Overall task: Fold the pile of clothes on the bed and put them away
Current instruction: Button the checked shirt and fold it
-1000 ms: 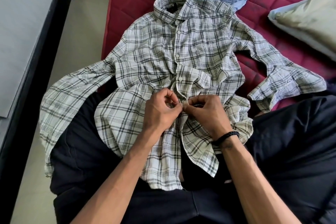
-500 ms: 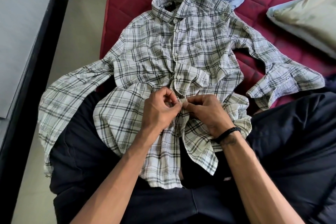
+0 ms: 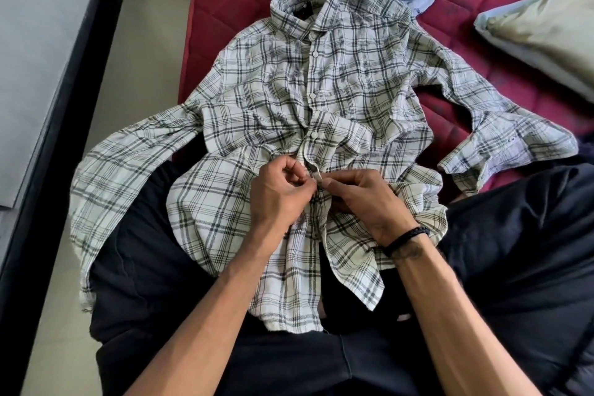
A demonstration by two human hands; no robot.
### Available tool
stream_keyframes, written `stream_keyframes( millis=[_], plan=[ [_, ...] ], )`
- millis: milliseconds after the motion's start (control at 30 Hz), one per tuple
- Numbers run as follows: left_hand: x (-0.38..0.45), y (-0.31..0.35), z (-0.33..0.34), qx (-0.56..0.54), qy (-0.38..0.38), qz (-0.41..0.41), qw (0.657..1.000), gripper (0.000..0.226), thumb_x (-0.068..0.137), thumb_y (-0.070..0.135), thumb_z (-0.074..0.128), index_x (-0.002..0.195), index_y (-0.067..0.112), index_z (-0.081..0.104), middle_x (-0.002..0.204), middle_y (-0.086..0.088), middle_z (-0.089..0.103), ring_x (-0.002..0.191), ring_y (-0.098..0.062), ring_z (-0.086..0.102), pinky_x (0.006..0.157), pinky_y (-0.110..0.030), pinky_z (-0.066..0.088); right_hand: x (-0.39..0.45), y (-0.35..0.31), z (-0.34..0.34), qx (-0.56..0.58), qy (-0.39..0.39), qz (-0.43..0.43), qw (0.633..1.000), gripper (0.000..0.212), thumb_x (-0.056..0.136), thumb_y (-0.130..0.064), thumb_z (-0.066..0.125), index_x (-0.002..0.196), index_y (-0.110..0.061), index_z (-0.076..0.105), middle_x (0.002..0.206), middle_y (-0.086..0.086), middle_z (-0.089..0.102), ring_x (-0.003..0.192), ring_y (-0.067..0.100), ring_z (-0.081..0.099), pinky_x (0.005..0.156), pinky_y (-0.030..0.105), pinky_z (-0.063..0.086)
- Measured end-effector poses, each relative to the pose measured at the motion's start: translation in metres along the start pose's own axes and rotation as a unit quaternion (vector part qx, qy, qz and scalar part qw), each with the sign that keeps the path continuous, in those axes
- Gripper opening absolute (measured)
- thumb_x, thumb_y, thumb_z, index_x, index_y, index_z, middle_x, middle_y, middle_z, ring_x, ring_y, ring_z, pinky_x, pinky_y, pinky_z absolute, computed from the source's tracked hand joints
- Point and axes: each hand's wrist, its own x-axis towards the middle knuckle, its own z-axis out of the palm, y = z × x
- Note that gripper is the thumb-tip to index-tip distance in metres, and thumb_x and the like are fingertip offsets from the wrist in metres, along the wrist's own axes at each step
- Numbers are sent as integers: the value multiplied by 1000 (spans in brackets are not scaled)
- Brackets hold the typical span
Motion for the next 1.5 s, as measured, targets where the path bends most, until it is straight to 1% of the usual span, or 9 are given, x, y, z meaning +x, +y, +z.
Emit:
stream_keyframes(
  millis=[67, 133, 233, 500, 700, 833, 1100, 1333, 1500],
  plan=[
    [0, -1, 0, -4, 11, -9, 1000, 22, 82, 19, 85, 87, 26, 64, 80, 9, 72, 66, -4, 71, 59, -25, 61, -1, -1, 4, -25, 15, -12, 1000, 16, 94, -28, 75, 108, -22, 81, 100, -1, 80, 93, 35, 73, 90, 57, 60],
    [0, -1, 0, -20, 13, -21, 1000, 23, 81, 20, 87, 90, 23, 66, 81, 9, 74, 65, -1, 72, 58, -26, 62, -2, -2, 9, -80, 39, -40, 995, 17, 97, -26, 73, 113, -24, 80, 101, -2, 79, 72, 14, 72, 68, 38, 63],
    [0, 0, 0, -40, 4, -42, 998, 24, 80, 22, 88, 92, 23, 67, 83, 7, 77, 66, 0, 73, 59, -26, 62, -2, -1, 11, -140, 60, -67, 986, 20, 99, -26, 70, 117, -24, 77, 105, -6, 76, 53, -5, 58, 46, 11, 41],
    [3, 5, -4, -168, -84, -114, 976, 21, 92, 11, 76, 110, 18, 66, 96, -2, 80, 83, -16, 79, 82, -46, 65, -4, -6, 12, -197, 126, -120, 965, 17, 95, -29, 75, 107, -17, 80, 85, -10, 76, 71, 1, 70, 57, 14, 52],
    [2, 9, 1, -142, -47, -104, 983, 35, 81, 47, 83, 104, 25, 68, 91, -2, 80, 77, -20, 79, 74, -53, 64, -8, -9, 17, -272, 167, -203, 926, 8, 93, -18, 74, 97, -15, 81, 84, -1, 76, 71, 14, 70, 69, 37, 61],
    [0, 13, 0, -171, -44, -141, 974, 43, 74, 49, 86, 102, 19, 71, 83, 0, 80, 77, -19, 79, 78, -50, 65, -9, -7, 24, -321, 164, -230, 904, 9, 93, -13, 69, 93, -8, 77, 84, 2, 67, 68, 17, 63, 66, 39, 60],
    [4, 7, -1, -215, -36, -189, 957, 31, 77, 32, 89, 99, 12, 79, 89, -7, 80, 83, -25, 79, 81, -47, 64, -14, -11, 26, -277, 108, -210, 931, 27, 94, -23, 74, 119, -14, 76, 104, 2, 65, 89, 17, 66, 83, 37, 60],
    [5, 3, -1, -216, -29, -185, 958, 14, 86, 8, 82, 98, 12, 76, 88, -7, 80, 82, -26, 79, 82, -48, 64, -16, -14, 25, -249, 115, -200, 941, 24, 98, -20, 70, 119, -13, 76, 107, -1, 69, 80, -6, 59, 72, 6, 50],
    [5, -1, 2, -169, -8, -133, 976, 26, 85, 14, 84, 105, 19, 68, 101, -3, 79, 81, -19, 78, 76, -51, 65, -13, -12, 22, -185, 133, -170, 959, 16, 98, -23, 71, 112, -18, 78, 100, -10, 73, 86, 0, 67, 74, 20, 60]
  ],
)
